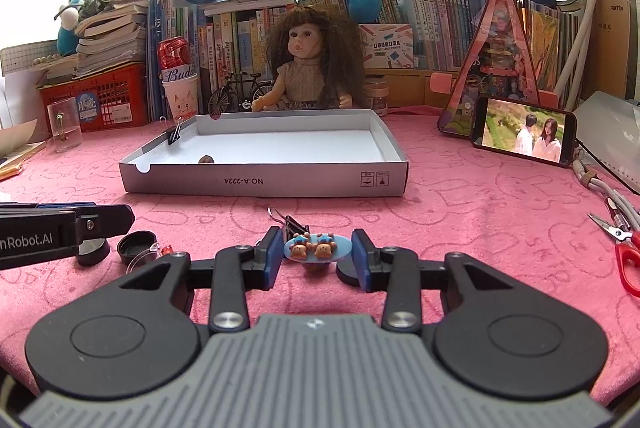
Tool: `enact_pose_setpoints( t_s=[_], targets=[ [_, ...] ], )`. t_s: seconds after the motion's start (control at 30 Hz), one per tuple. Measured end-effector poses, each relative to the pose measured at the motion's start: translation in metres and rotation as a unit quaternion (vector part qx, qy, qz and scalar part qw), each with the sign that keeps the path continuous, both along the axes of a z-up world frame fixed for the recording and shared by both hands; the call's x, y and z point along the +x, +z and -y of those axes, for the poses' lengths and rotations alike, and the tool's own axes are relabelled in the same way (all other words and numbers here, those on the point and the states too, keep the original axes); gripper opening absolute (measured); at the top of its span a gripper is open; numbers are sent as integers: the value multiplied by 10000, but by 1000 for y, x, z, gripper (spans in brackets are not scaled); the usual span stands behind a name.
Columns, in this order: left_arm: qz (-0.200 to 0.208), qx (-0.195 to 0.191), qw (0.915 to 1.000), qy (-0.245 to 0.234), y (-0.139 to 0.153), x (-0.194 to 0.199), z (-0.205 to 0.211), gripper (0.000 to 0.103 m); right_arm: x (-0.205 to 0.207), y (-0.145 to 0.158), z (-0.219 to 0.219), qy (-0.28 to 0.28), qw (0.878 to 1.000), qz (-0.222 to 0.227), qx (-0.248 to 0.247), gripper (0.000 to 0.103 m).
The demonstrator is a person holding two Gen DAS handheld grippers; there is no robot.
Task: Organize rigid objects
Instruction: 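Carry the puck and clip into the white tray while both grippers open to release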
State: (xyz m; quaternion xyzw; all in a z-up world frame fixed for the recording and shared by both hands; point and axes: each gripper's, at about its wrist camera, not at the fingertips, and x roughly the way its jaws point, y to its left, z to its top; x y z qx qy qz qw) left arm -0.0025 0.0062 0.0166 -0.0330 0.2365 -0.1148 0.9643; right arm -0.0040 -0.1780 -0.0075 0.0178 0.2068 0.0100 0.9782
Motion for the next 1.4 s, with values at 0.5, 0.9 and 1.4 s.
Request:
enact_pose_setpoints(
  t_s=[0.5, 0.9, 1.4],
  targets=[
    [8, -63, 10000, 41, 7, 17, 2, 29, 9, 4, 7, -74, 9999, 23, 90, 42],
    [93, -36, 9999, 37, 21, 52, 3, 29, 38, 18, 23, -227, 9990, 87, 386, 42],
    [-99, -207, 9997, 128, 32, 119, -2, 29, 89, 26, 37, -191, 9987, 151, 456, 42]
  ],
)
